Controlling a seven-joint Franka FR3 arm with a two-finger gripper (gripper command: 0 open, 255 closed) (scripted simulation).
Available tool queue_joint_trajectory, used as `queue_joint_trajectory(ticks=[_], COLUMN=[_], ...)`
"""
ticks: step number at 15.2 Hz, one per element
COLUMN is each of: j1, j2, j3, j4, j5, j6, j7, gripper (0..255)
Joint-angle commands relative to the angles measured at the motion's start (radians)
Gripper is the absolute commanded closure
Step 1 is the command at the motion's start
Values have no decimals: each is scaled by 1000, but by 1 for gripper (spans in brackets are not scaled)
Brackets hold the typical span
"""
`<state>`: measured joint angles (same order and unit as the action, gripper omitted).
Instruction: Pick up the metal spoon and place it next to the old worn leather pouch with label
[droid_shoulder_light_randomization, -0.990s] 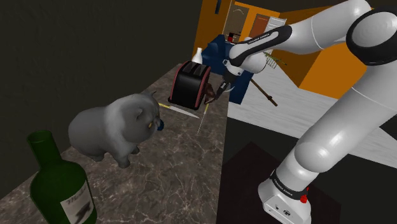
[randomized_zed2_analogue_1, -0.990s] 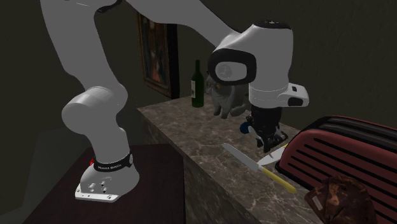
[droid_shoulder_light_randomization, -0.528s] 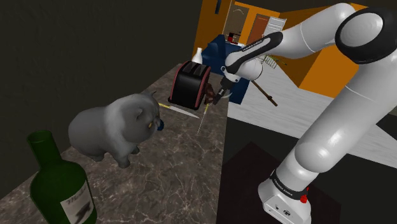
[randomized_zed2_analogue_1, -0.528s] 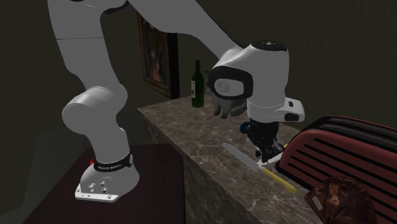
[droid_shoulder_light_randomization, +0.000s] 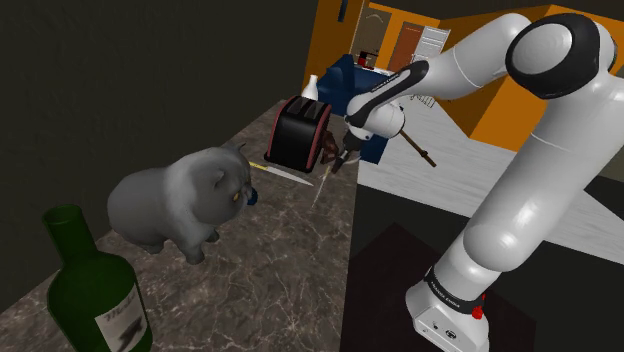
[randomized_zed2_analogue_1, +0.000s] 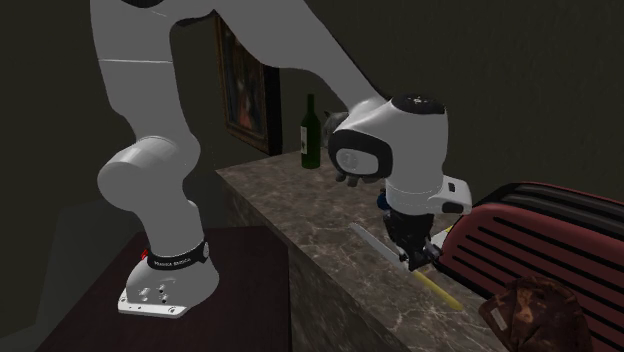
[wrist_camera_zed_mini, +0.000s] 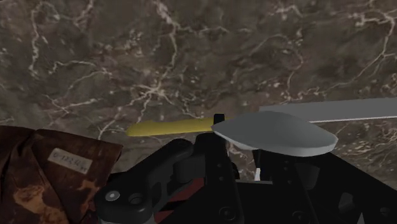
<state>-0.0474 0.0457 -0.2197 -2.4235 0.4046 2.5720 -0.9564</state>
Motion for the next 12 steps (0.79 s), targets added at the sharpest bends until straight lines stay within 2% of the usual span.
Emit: queue_joint_trajectory(ticks=[1, 8, 12], j1=[0, -7, -7], j2=[24, 110, 110], j3=[3, 25, 25], j4=[-3, -4, -4], j5=[26, 123, 123], j6=[24, 98, 98], j7=[-24, -109, -109], gripper=[255, 255, 255])
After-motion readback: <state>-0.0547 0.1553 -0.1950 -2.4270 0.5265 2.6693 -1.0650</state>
